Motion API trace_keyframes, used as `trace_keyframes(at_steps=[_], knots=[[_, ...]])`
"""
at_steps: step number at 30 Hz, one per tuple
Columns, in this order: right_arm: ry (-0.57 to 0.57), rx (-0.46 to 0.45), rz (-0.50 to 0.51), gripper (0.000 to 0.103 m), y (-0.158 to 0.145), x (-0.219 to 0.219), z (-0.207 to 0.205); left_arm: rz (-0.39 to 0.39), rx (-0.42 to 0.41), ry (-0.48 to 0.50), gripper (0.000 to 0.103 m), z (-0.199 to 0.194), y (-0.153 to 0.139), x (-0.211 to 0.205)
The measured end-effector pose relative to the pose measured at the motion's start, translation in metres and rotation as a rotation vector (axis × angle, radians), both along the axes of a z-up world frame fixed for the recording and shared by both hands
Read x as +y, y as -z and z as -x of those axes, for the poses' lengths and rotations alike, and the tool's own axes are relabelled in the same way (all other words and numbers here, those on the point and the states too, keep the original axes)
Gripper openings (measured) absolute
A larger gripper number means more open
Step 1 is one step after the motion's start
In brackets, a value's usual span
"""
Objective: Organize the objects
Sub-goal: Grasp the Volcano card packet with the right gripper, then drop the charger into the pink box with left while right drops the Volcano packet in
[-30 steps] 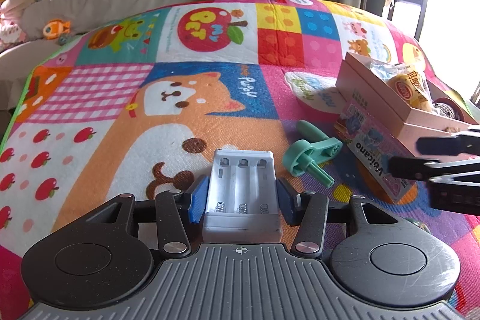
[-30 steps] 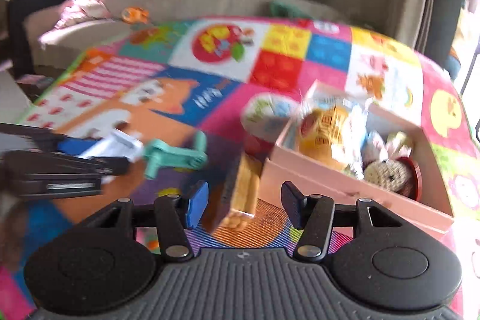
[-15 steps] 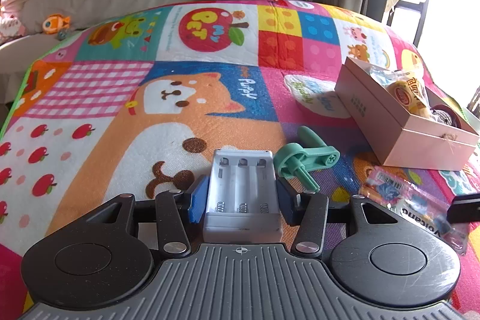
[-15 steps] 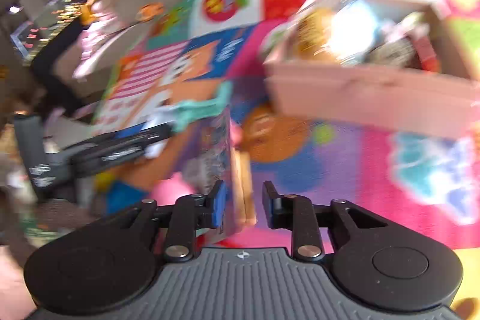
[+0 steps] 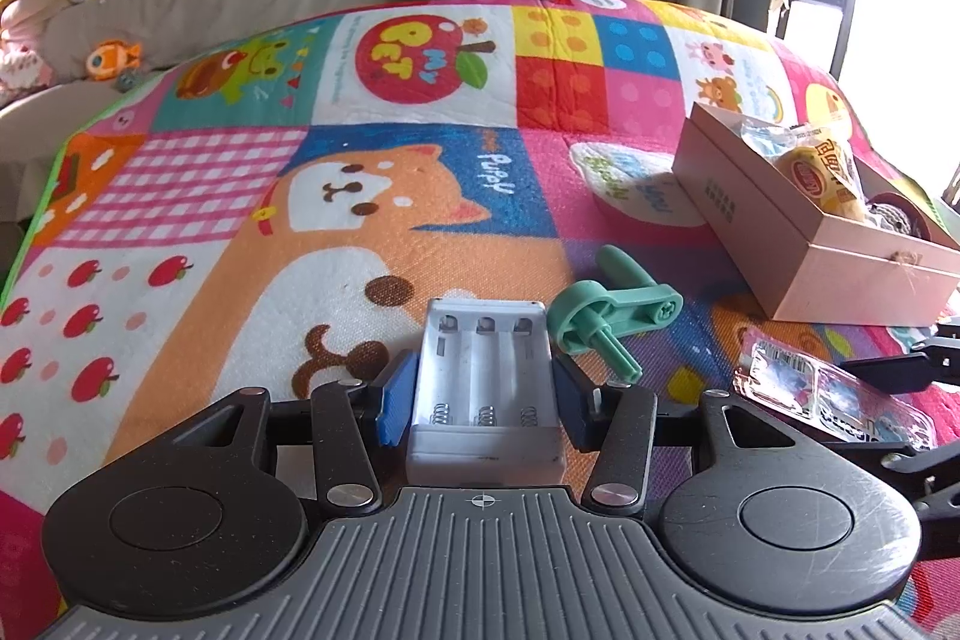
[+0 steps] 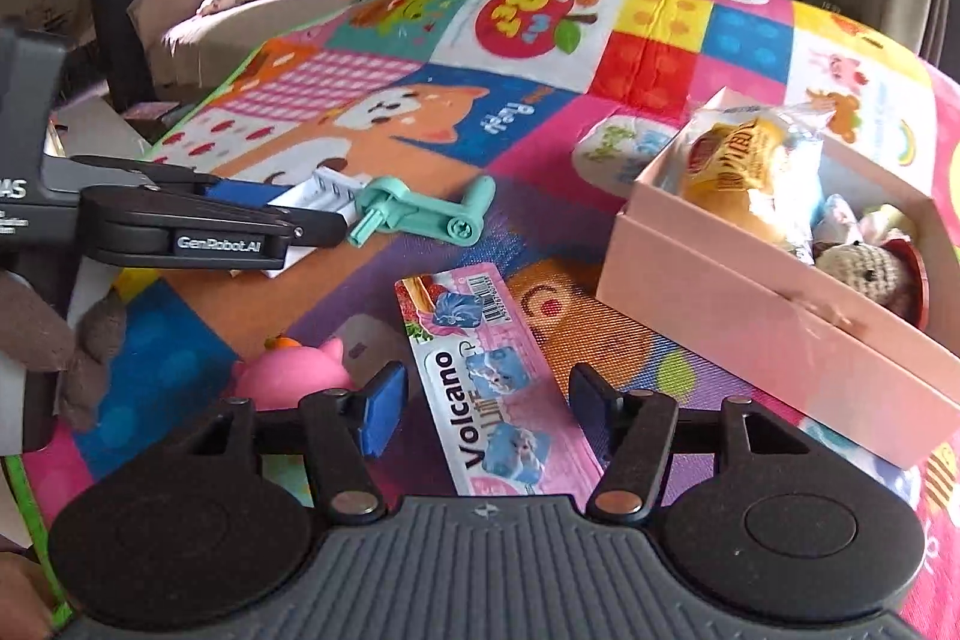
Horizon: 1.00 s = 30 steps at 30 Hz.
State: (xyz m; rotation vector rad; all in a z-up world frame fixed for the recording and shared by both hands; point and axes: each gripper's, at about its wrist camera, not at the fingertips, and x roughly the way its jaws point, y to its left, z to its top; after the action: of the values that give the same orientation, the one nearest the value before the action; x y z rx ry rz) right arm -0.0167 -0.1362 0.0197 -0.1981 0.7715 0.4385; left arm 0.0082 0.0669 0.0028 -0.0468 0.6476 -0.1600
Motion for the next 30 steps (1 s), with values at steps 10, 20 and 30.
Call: trace_keyframes(at_steps=[10, 20, 30], knots=[[0.038, 0.022, 0.005, 0.043, -0.011, -0.028, 0.039, -0.025, 0.005, 0.02, 0.053, 0.011, -0.003, -0.004], [0.156, -0.077, -0.001, 0.043, -0.023, -0.084, 0.084, 0.098, -0.012, 0.212, 0.052, 0.042, -0.069, -0.035], [0.207, -0.118, -0.121, 0.043, -0.024, -0.111, 0.083, 0.312, -0.067, 0.343, 0.053, -0.084, -0.122, -0.188]])
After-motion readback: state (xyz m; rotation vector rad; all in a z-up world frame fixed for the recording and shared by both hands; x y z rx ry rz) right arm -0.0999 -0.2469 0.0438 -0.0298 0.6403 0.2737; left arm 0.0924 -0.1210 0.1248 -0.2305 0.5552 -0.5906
